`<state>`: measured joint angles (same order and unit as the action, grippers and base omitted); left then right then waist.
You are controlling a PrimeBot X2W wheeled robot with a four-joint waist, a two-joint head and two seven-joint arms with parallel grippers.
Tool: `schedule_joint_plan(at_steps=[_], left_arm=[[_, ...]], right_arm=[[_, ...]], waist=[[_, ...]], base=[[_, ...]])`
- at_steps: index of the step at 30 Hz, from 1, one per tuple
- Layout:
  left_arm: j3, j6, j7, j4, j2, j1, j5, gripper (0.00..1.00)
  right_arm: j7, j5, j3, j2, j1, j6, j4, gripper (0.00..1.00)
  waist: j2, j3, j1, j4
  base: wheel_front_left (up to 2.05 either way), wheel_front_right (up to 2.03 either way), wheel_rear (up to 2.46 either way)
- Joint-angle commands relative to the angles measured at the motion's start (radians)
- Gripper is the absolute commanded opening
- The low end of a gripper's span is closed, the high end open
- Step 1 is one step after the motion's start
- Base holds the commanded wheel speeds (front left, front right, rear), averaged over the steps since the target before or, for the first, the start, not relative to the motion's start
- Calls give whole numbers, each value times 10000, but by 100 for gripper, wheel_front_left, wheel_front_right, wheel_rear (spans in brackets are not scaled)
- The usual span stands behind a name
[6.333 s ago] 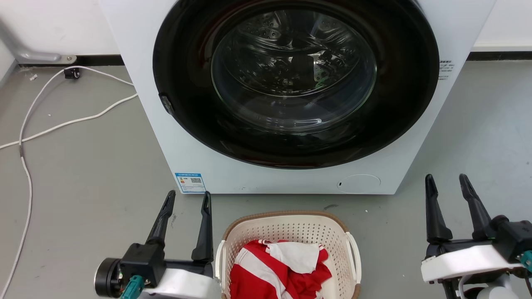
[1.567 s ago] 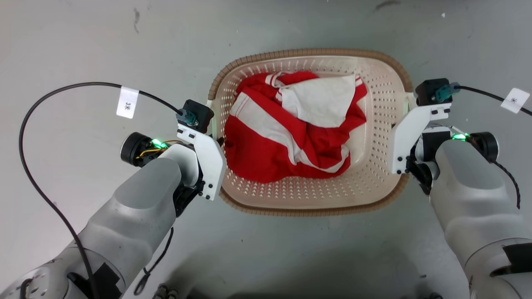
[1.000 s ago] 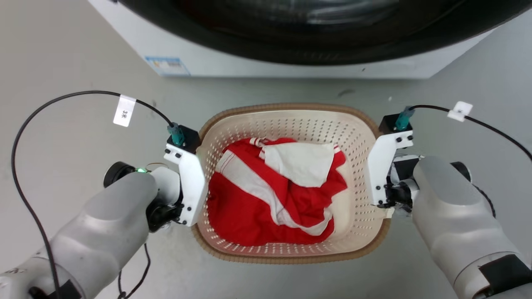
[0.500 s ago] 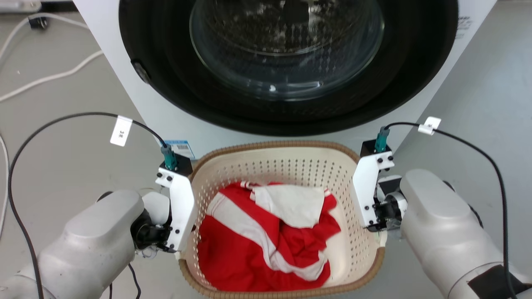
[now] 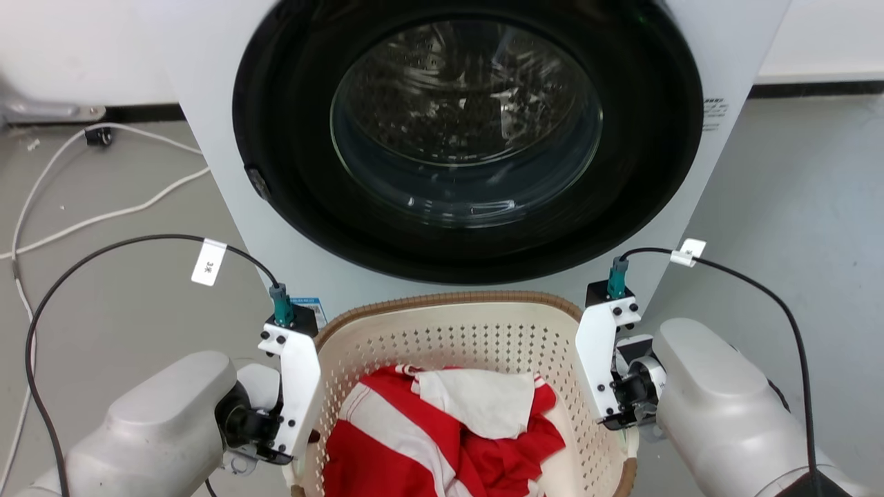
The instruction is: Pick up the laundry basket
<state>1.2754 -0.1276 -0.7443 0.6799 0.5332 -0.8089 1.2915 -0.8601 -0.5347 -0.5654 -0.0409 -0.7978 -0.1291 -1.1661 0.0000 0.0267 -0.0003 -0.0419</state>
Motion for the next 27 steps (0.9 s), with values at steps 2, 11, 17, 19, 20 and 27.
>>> schedule_joint_plan(at_steps=[2, 11, 17, 19, 20, 27], left_arm=[[91, -46, -246, 74, 218, 220, 18, 0], [85, -46, -501, -16, 190, 291, 231, 0], [84, -45, -572, 24, 159, 329, 307, 0], [84, -45, -582, 36, 145, 320, 316, 0], [84, -45, -589, 41, 143, 306, 315, 0], [83, -45, -659, 45, 187, 153, 278, 0]], right_arm=[[40, -112, -94, -167, 52, -28, 56, 0], [44, -480, -261, -163, 192, -28, -176, 0], [42, -615, -348, -164, 161, -28, -358, 0], [55, -658, -383, -164, 147, -28, -388, 0], [57, -676, -397, -164, 129, -28, -407, 0], [95, -840, -497, -164, -10, -29, -506, 0]], waist=[[0, -238, 3, -56], [0, -463, 3, -37], [0, -540, 3, -19], [0, -543, 3, -12], [0, -538, 3, -10], [0, -486, 3, -15]], base=[[0, 0, 0], [0, 0, 0], [0, 0, 0], [0, 0, 0], [0, 0, 0], [0, 0, 0]])
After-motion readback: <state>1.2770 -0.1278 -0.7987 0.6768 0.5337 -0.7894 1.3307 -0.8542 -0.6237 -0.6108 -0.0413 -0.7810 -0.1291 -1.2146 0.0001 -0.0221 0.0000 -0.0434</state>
